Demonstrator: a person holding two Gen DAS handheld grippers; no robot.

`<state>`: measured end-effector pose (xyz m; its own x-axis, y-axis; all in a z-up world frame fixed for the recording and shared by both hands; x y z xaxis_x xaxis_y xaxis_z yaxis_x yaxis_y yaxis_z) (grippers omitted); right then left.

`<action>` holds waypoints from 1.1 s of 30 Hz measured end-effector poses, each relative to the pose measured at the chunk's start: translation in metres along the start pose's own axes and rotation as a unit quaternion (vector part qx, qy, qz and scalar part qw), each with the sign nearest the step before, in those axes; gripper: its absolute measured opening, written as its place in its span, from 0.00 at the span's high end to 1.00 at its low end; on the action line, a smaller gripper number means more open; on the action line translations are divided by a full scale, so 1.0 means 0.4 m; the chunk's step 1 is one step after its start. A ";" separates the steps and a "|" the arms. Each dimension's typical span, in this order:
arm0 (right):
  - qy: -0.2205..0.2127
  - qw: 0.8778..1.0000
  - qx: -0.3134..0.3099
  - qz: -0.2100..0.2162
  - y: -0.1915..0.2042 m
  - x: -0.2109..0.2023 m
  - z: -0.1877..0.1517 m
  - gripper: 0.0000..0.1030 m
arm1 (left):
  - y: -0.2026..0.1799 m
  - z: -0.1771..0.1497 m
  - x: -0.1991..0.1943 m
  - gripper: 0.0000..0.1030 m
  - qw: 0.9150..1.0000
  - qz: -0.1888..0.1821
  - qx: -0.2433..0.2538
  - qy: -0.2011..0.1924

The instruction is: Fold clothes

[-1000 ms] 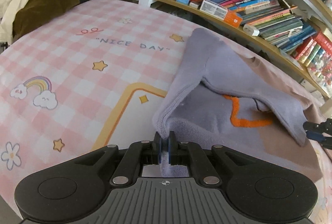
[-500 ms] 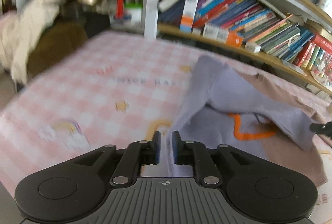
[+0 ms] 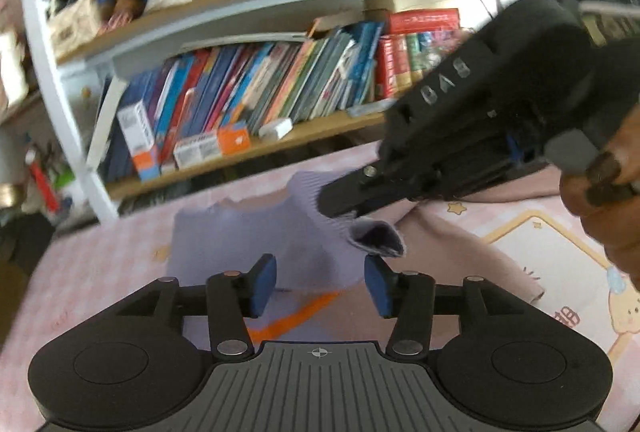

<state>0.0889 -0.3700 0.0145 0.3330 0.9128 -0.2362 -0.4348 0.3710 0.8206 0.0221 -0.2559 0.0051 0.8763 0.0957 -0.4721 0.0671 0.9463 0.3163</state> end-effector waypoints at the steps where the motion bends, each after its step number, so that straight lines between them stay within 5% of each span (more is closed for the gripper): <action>1: -0.004 1.000 0.002 0.001 0.004 -0.003 0.002 0.96 | 0.005 0.001 0.003 0.52 1.000 0.001 -0.004 0.000; 22: -0.042 0.998 0.039 -0.028 0.053 0.114 -0.005 0.96 | 0.094 0.012 0.069 0.52 0.996 -0.084 -0.003 -0.023; 23: -0.040 0.998 0.039 -0.028 0.056 0.118 -0.006 0.95 | 0.111 0.009 0.079 0.56 0.996 -0.085 -0.013 -0.020; 25: -0.040 0.998 0.038 -0.027 0.061 0.124 -0.007 0.92 | 0.153 0.003 0.102 0.93 0.995 -0.090 -0.038 -0.011; 27: -0.046 0.998 0.037 -0.032 0.066 0.123 -0.008 0.82 | 0.232 -0.005 0.129 0.94 0.997 -0.062 -0.055 -0.004; 28: -0.051 0.997 0.037 -0.038 0.067 0.120 -0.008 0.59 | 0.275 -0.009 0.143 0.94 0.997 -0.044 -0.062 0.000; 33: -0.082 0.991 0.032 -0.106 0.027 0.070 -0.021 0.55 | 0.492 -0.030 0.210 0.94 0.994 0.045 -0.098 0.017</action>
<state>0.0865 -0.3389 0.0121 0.5439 0.7744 -0.3231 -0.2896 0.5346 0.7939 0.1033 -0.0580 0.0178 0.8574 0.1907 -0.4781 -0.1086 0.9750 0.1940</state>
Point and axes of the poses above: each gripper's, at about its wrist camera, not at the fingertips, and x roughly the way its jaws point, y to its left, z to its top, the point moved 3 cm from there along x, roughly the way its jaws point, and after that the axes turned 13 degrees about z, right-handed, at the moved point
